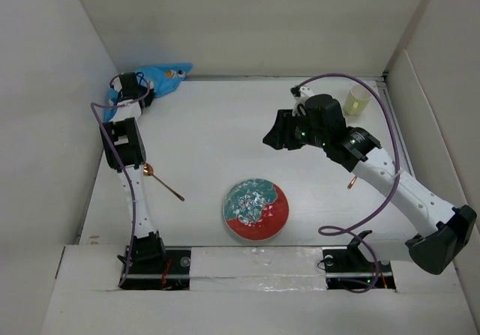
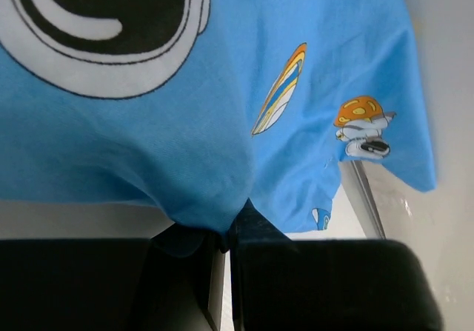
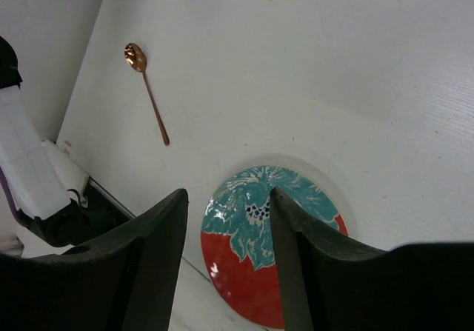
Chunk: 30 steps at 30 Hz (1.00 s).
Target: Set the dinner table for one person
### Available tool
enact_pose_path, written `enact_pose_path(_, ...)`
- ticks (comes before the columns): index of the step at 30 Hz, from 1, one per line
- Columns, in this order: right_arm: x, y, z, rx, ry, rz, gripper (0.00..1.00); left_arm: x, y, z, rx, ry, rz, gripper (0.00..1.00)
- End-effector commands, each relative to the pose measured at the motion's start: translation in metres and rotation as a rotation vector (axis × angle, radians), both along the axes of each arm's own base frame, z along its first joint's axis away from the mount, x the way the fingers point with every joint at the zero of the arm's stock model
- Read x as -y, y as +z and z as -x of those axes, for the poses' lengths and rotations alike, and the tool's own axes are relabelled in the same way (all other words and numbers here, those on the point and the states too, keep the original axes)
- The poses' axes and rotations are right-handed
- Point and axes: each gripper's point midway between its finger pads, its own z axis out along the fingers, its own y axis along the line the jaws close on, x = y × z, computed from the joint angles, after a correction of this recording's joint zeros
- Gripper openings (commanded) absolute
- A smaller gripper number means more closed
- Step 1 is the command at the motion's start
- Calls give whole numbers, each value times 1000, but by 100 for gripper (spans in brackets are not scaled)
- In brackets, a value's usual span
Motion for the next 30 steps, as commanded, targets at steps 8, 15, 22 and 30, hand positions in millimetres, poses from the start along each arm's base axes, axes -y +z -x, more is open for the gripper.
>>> enact_pose_path(8, -24, 32, -28, 148, 31, -75, 38, 161, 183, 58, 293, -455, -58, 0)
enact_pose_path(15, -7, 30, -46, 157, -24, -48, 69, 234, 235, 131, 299, -706, -107, 0)
enact_pose_path(22, 31, -21, -75, 30, -147, 9, 84, 333, 163, 181, 124, -925, -91, 0)
enact_pose_path(30, 67, -75, -88, -57, -242, 57, 0, 400, 111, 168, -21, -1146, -124, 37)
